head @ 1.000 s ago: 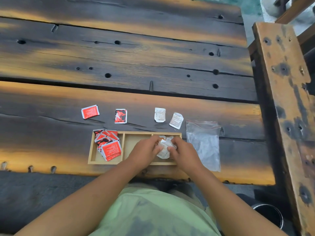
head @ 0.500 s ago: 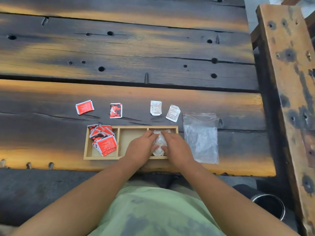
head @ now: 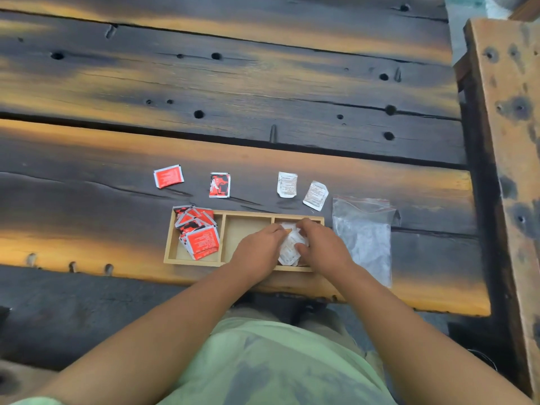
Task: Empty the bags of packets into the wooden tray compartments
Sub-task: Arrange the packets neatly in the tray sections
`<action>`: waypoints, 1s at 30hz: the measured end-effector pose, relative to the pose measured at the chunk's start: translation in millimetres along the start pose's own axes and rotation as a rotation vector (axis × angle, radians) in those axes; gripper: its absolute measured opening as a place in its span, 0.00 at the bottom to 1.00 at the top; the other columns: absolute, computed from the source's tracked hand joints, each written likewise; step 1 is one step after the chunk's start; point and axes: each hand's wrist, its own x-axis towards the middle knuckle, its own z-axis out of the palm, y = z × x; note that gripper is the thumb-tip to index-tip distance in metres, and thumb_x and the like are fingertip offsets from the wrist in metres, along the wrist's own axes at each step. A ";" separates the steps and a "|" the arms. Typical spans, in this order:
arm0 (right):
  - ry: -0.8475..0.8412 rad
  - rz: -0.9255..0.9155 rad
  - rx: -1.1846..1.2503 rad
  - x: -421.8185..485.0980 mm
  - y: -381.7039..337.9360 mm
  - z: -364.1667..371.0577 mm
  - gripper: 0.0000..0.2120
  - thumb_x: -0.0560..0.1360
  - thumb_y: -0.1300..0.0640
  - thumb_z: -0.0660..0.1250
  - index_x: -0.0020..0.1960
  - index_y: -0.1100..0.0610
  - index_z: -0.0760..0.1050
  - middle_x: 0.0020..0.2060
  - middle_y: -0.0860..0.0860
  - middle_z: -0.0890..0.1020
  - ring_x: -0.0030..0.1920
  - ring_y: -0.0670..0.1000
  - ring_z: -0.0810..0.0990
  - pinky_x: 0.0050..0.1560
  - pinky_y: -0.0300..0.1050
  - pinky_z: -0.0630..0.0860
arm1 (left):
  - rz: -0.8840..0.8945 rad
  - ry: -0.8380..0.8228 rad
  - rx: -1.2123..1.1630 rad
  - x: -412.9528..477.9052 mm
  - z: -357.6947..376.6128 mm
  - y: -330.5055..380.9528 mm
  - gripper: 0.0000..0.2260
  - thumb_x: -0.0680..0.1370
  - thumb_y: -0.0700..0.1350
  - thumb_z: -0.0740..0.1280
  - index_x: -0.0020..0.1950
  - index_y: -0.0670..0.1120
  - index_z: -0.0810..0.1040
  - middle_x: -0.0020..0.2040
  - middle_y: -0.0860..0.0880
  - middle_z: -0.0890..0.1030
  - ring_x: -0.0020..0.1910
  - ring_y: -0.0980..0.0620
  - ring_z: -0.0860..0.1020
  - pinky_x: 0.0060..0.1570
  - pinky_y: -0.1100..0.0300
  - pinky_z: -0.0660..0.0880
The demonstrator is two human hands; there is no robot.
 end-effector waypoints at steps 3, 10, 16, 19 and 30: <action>0.037 0.018 0.009 -1.4 -4.9 -3.7 0.16 0.77 0.55 0.67 0.64 0.53 0.73 0.60 0.50 0.81 0.58 0.54 0.79 0.52 0.49 0.77 | 0.037 0.051 -0.090 -11.8 -6.0 -4.8 0.13 0.79 0.39 0.61 0.62 0.46 0.79 0.64 0.50 0.77 0.57 0.45 0.78 0.52 0.51 0.77; 0.104 -0.048 0.030 -2.5 -38.2 7.3 0.14 0.78 0.55 0.65 0.62 0.53 0.76 0.57 0.51 0.81 0.57 0.55 0.79 0.54 0.51 0.77 | -0.063 0.143 -0.189 -36.7 -23.8 -32.6 0.12 0.79 0.39 0.64 0.61 0.47 0.79 0.61 0.51 0.78 0.57 0.50 0.78 0.57 0.55 0.75; -0.064 -0.153 0.025 9.5 -86.8 25.3 0.12 0.77 0.52 0.67 0.60 0.51 0.75 0.48 0.45 0.83 0.49 0.51 0.80 0.48 0.47 0.75 | -0.211 0.208 -0.238 -51.6 -53.1 -77.2 0.10 0.80 0.40 0.63 0.57 0.46 0.82 0.53 0.50 0.84 0.51 0.50 0.79 0.52 0.57 0.75; -0.058 -0.203 0.031 15.5 -112.0 33.2 0.12 0.77 0.53 0.67 0.60 0.51 0.76 0.48 0.46 0.84 0.49 0.51 0.80 0.49 0.47 0.76 | -0.260 0.268 -0.262 -61.2 -67.7 -102.9 0.09 0.79 0.39 0.64 0.54 0.47 0.83 0.51 0.49 0.85 0.50 0.48 0.80 0.48 0.58 0.72; 0.073 -0.210 0.104 51.9 -168.0 59.7 0.21 0.76 0.54 0.70 0.67 0.51 0.70 0.60 0.51 0.77 0.56 0.52 0.79 0.56 0.52 0.78 | -0.387 0.382 -0.335 -74.3 -84.6 -154.2 0.17 0.79 0.44 0.68 0.68 0.47 0.74 0.63 0.48 0.73 0.56 0.48 0.78 0.56 0.53 0.76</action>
